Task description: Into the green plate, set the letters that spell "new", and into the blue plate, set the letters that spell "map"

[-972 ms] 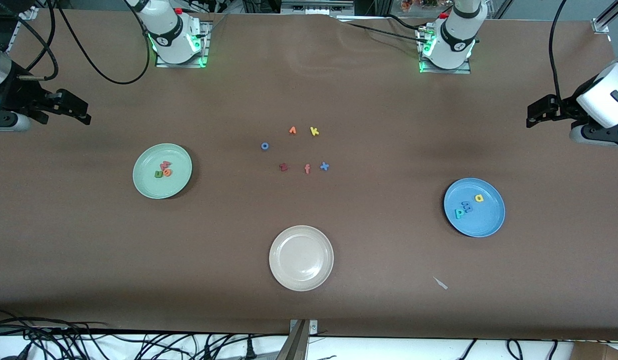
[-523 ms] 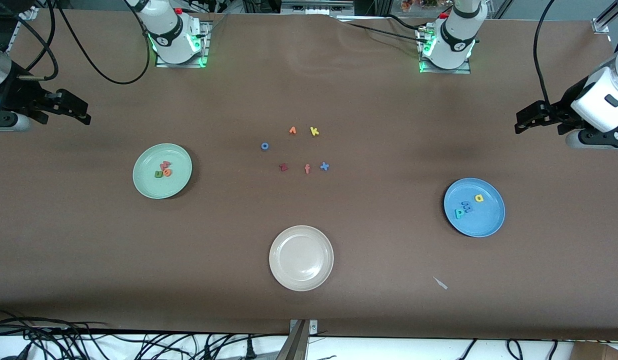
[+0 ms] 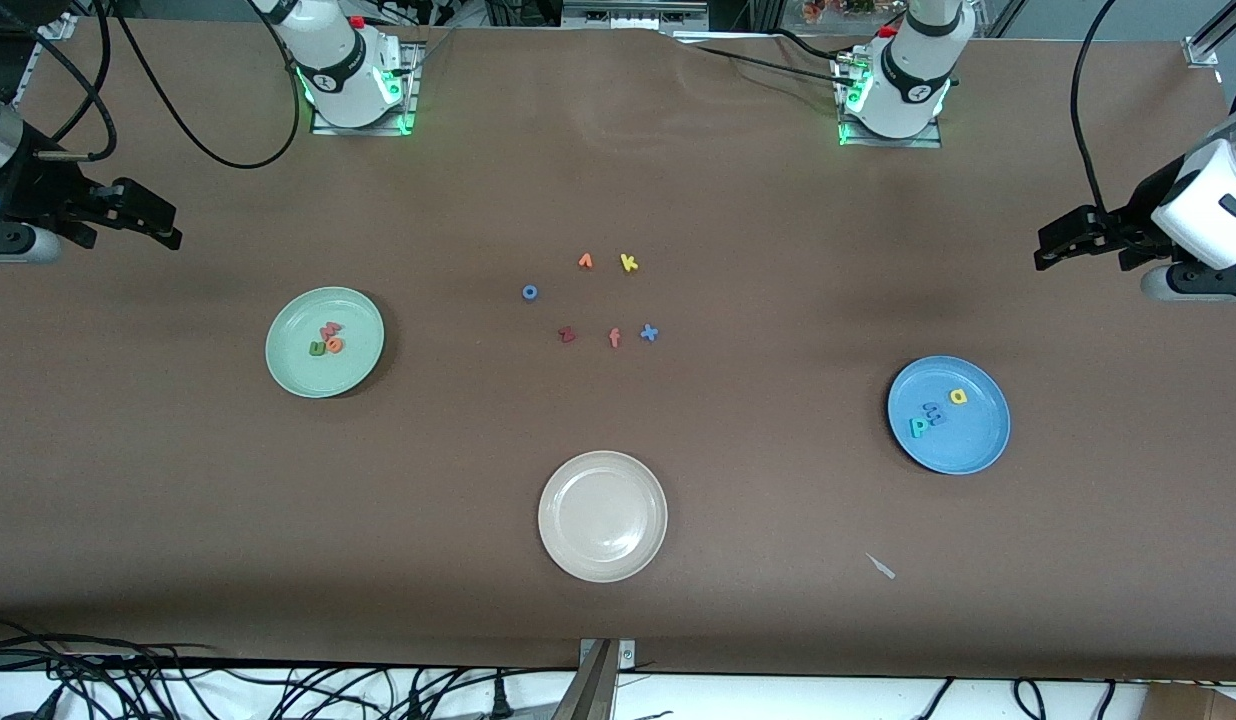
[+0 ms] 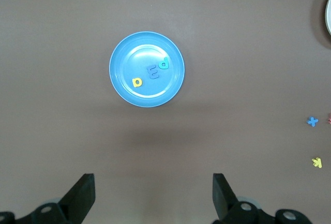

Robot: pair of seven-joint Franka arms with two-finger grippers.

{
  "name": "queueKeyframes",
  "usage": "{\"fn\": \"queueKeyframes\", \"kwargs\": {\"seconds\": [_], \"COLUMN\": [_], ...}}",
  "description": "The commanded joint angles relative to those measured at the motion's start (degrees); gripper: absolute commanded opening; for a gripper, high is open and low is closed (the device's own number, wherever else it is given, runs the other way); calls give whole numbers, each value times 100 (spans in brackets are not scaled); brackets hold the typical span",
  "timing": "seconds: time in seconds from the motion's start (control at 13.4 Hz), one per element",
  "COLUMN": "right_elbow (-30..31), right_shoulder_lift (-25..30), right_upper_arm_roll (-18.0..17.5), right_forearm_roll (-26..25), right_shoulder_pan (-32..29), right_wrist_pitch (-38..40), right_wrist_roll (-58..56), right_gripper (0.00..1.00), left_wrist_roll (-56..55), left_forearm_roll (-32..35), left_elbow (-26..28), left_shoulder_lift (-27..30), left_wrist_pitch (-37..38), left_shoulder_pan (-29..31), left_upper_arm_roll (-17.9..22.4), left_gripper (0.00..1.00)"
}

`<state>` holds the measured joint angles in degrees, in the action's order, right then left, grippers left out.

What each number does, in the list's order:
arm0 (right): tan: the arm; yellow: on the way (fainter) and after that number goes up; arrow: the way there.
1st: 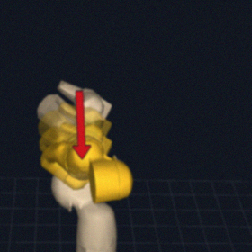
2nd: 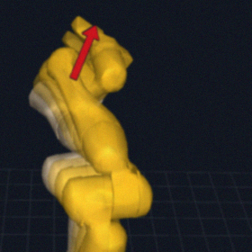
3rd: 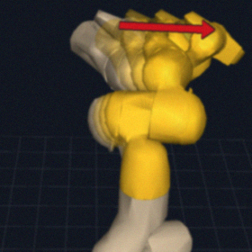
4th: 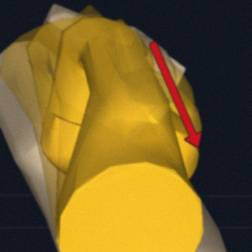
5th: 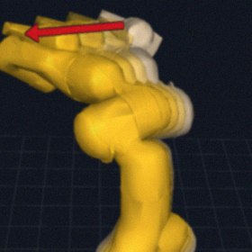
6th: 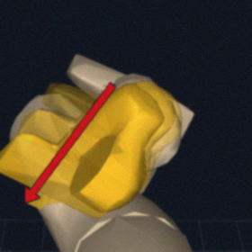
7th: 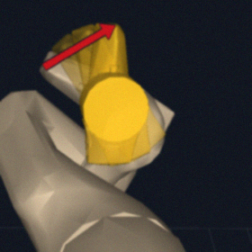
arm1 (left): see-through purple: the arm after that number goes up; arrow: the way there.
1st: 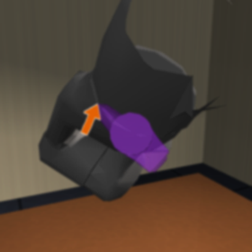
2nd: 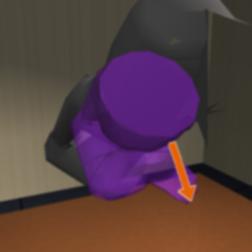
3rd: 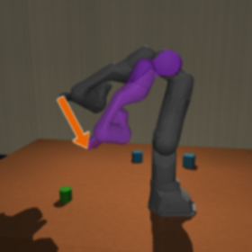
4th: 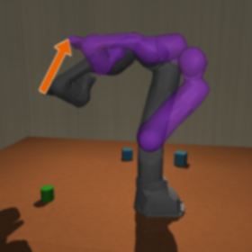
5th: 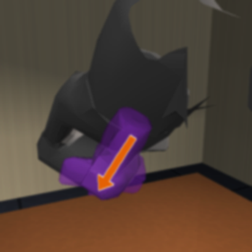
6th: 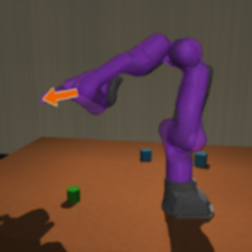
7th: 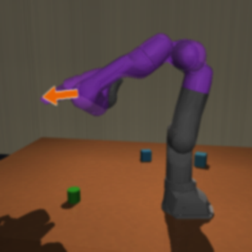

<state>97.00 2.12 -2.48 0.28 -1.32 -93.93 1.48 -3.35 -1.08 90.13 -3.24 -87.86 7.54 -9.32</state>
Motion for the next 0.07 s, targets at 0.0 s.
{"fn": "queueKeyframes", "kwargs": {"seconds": [0.0], "right_elbow": [-14], "right_shoulder_lift": [43], "right_upper_arm_roll": [-68], "right_forearm_roll": [-81], "right_shoulder_pan": [-70], "right_wrist_pitch": [59], "right_wrist_roll": [-78], "right_gripper": [100], "left_wrist_roll": [62], "left_forearm_roll": [-86], "left_elbow": [13], "left_shoulder_lift": [34], "left_wrist_pitch": [-38], "left_shoulder_pan": [28], "left_upper_arm_roll": [9], "left_gripper": [100]}}
